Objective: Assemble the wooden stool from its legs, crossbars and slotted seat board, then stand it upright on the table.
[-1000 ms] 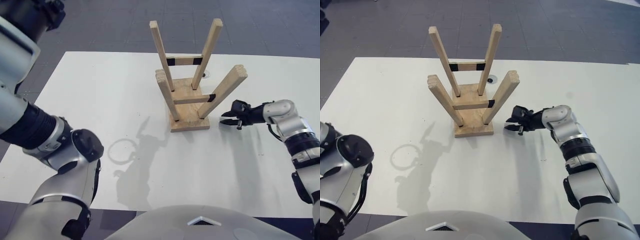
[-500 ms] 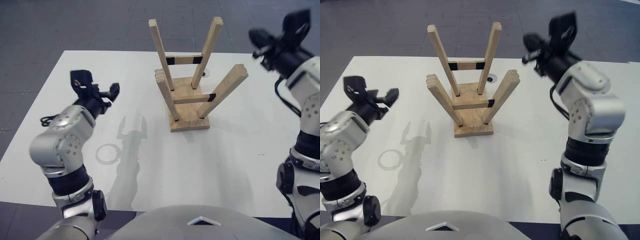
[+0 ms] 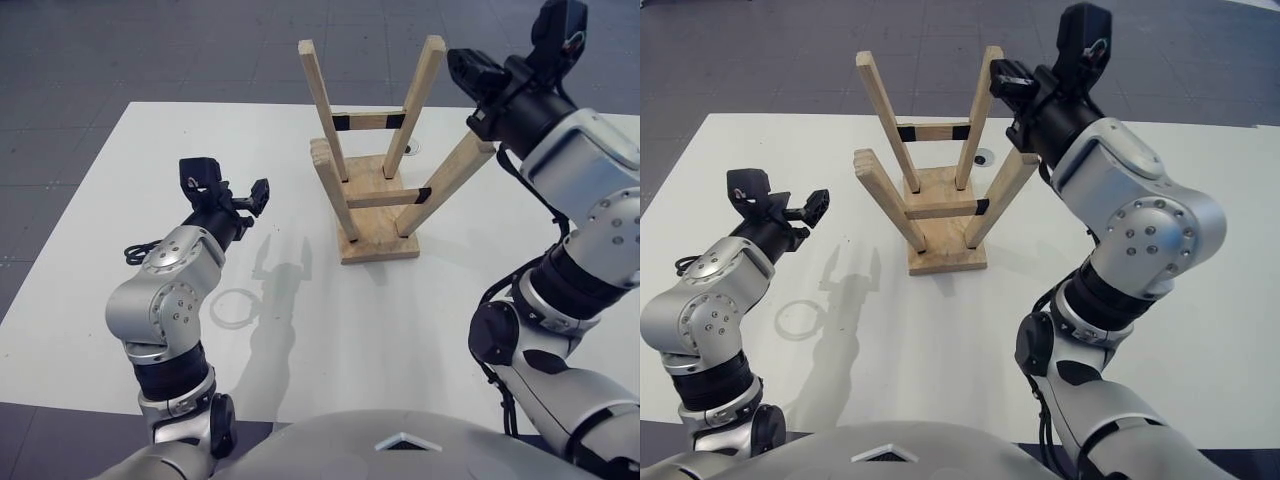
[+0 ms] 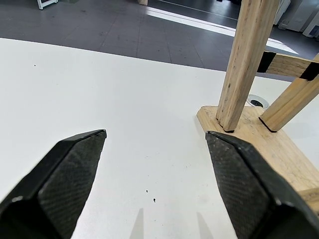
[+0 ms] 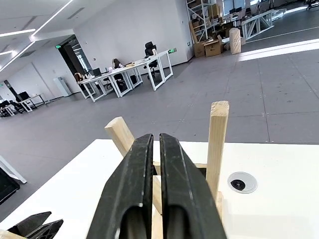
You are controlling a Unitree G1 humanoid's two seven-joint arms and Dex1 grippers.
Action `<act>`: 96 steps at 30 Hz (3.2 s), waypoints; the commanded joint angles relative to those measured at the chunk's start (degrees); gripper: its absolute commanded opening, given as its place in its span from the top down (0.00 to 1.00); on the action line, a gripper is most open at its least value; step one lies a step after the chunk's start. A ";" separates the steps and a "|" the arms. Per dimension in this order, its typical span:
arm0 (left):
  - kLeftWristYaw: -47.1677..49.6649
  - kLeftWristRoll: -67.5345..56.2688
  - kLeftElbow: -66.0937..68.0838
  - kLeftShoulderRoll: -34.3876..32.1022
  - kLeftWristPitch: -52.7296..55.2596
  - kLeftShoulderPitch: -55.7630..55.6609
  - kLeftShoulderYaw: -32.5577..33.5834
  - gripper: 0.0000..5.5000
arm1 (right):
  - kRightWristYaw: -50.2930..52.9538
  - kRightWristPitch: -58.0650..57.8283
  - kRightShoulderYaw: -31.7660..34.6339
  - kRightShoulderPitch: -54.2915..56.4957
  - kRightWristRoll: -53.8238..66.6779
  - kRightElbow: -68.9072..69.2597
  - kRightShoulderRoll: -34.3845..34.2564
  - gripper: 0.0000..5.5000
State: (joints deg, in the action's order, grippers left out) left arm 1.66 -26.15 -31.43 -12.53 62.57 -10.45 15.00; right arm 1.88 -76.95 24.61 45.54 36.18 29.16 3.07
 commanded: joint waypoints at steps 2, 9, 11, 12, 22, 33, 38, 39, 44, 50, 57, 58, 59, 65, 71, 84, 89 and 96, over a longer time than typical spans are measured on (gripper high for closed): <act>0.45 0.82 -0.84 0.49 0.73 0.71 -0.65 0.32 | 2.45 14.92 4.95 18.50 -1.42 -4.98 5.29 0.96; 0.05 0.72 -0.88 0.19 1.47 0.01 -0.72 0.32 | 4.14 5.06 -2.20 -3.24 1.28 0.36 2.01 0.96; 0.09 0.77 -0.60 0.26 1.63 -0.73 -1.02 0.32 | 2.92 4.25 -8.53 -20.15 0.09 3.04 0.31 0.96; 0.15 0.79 -0.47 0.33 1.67 -1.01 -1.12 0.32 | 2.81 4.53 -9.92 -24.36 -0.47 3.66 -0.29 0.96; 0.71 1.63 -0.65 2.20 0.72 0.58 -1.91 0.32 | 4.91 12.21 -4.42 -10.97 1.25 -1.94 -0.16 0.96; -0.67 2.54 -0.02 1.93 0.37 0.68 -1.92 0.32 | -17.93 31.90 -14.10 -13.36 -12.47 -22.35 26.42 0.79; -1.25 2.75 0.42 0.96 0.63 -0.33 -1.90 0.32 | -29.90 43.47 -32.40 -26.14 -25.75 -26.80 33.87 0.63; -1.35 2.71 0.62 0.91 0.64 -0.59 -1.97 0.32 | -30.32 43.86 -33.47 -27.50 -26.29 -25.47 33.23 0.61; -1.36 2.49 0.22 0.99 0.84 0.17 -0.93 0.32 | -31.12 42.55 -39.30 -26.15 -26.79 -18.29 26.14 0.57; -2.21 2.76 1.78 -1.28 0.30 -0.16 1.28 0.32 | -33.77 41.50 -47.31 -12.39 -25.38 -13.99 12.06 0.57; -3.03 3.29 3.71 -3.22 -0.87 -1.16 2.49 0.32 | -34.43 43.66 -44.94 -5.88 -24.19 -17.70 5.01 0.57; -3.04 3.37 3.72 -3.30 -0.99 -1.07 2.39 0.32 | -34.71 43.70 -44.32 -6.59 -24.28 -17.68 5.82 0.57; -3.06 3.35 3.71 -3.34 -1.01 -1.08 2.38 0.32 | -34.88 43.15 -43.57 -7.45 -24.07 -17.22 6.54 0.57; -3.35 3.36 3.71 -3.97 -1.05 -1.25 2.48 0.32 | -35.72 42.75 -41.75 -8.15 -23.46 -16.62 8.21 0.57; -9.14 4.25 5.69 -13.69 -2.96 0.70 6.00 0.32 | -46.51 33.63 -35.61 -13.20 -14.99 -12.18 20.63 0.57; -43.19 -21.04 -0.75 -31.97 -1.16 -1.11 6.32 0.32 | -72.54 46.69 -33.71 3.69 -19.15 -59.55 36.16 0.29; -37.35 -14.05 4.00 -28.71 -4.99 -10.70 -5.57 0.32 | -74.94 52.03 -34.11 10.90 -21.95 -70.00 31.69 0.15; -46.80 -16.16 3.06 -32.68 -5.98 -8.76 -11.29 0.48 | -77.98 49.80 -33.19 8.74 -20.87 -65.29 32.01 0.05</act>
State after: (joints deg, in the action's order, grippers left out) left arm -39.57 -40.52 -27.56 -41.83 55.81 -20.48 5.81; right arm -75.37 -26.44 -9.23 54.49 15.73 -36.72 34.17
